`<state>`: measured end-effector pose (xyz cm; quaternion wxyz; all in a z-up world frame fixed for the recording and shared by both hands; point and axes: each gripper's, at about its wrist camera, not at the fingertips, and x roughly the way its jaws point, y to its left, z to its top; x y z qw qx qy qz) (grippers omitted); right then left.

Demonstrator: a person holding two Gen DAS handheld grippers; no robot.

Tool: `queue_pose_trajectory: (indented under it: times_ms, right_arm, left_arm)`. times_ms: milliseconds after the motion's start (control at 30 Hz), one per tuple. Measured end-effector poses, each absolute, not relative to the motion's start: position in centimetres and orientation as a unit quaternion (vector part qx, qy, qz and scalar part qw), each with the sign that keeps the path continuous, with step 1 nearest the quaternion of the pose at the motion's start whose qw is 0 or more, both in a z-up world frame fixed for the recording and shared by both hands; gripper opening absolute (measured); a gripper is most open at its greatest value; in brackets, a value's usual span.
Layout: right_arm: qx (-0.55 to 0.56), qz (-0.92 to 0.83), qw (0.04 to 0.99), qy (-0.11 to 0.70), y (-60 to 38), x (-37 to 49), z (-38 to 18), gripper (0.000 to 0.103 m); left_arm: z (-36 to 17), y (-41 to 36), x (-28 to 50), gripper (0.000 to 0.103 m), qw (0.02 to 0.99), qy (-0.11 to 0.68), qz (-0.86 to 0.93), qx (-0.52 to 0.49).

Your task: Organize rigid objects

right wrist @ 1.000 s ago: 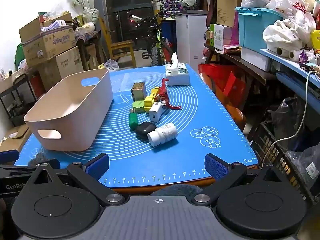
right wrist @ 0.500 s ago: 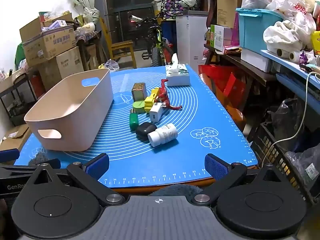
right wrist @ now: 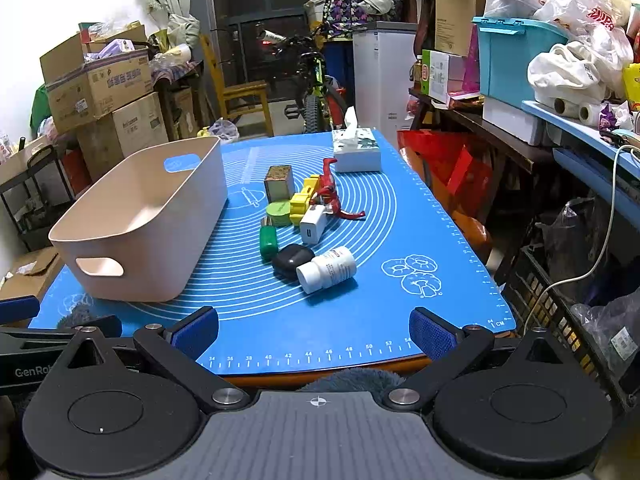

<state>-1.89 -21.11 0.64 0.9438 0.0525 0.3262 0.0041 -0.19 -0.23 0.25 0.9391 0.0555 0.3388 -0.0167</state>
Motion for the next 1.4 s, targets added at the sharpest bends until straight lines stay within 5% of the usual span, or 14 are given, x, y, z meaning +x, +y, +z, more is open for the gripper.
queue_pose_trajectory:
  times_ms: [1400]
  right_arm:
    - [0.055,0.004,0.944,0.324,-21.15,-1.84,0.61,0.101]
  left_arm:
    - [-0.11,0.0,-0.07,0.099,0.939,0.34,-0.017,0.052]
